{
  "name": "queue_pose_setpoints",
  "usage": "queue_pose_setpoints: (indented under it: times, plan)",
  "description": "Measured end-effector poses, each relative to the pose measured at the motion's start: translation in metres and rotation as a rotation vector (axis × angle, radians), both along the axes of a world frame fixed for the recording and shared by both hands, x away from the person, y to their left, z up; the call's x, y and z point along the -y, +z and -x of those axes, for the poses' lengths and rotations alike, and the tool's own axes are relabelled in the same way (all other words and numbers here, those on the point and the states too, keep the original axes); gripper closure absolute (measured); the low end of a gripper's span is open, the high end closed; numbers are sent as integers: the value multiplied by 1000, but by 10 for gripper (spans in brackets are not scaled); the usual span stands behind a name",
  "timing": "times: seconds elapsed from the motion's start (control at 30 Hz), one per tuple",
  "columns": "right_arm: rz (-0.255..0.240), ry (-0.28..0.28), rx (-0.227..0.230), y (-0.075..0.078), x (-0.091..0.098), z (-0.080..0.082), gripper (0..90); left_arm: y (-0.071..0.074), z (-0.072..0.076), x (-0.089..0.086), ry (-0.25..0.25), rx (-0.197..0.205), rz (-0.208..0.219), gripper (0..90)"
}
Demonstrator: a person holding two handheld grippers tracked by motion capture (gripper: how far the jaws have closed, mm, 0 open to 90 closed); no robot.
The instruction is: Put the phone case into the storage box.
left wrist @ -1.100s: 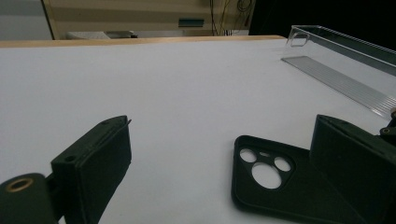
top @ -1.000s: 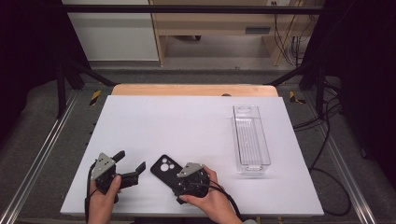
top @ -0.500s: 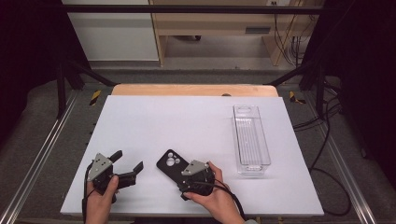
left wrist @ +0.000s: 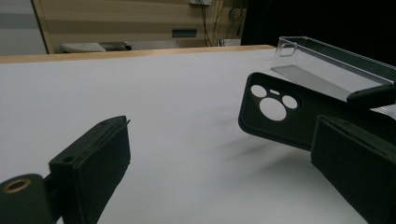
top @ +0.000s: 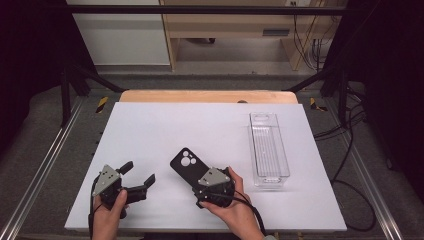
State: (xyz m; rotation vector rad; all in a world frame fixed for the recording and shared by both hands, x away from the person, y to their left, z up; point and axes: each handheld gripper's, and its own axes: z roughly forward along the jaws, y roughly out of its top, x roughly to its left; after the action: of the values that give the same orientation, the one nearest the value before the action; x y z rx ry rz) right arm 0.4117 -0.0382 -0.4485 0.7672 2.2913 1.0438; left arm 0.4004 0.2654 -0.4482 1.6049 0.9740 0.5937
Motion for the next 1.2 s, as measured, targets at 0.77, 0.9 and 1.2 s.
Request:
queue_pose_setpoints:
  times: [0.77, 0.9, 1.2]
  plan:
    - [-103, -3, 167, 18, -1, 10, 164, 5, 4, 16, -96, -24, 110, 42]
    - [-109, 2, 185, 19, -3, 13, 164, 4, 3, 18, -107, -39, 122, 45]
    - [-112, 16, 202, 19, -7, 17, 164, 3, 4, 25, -146, -53, 151, 48]
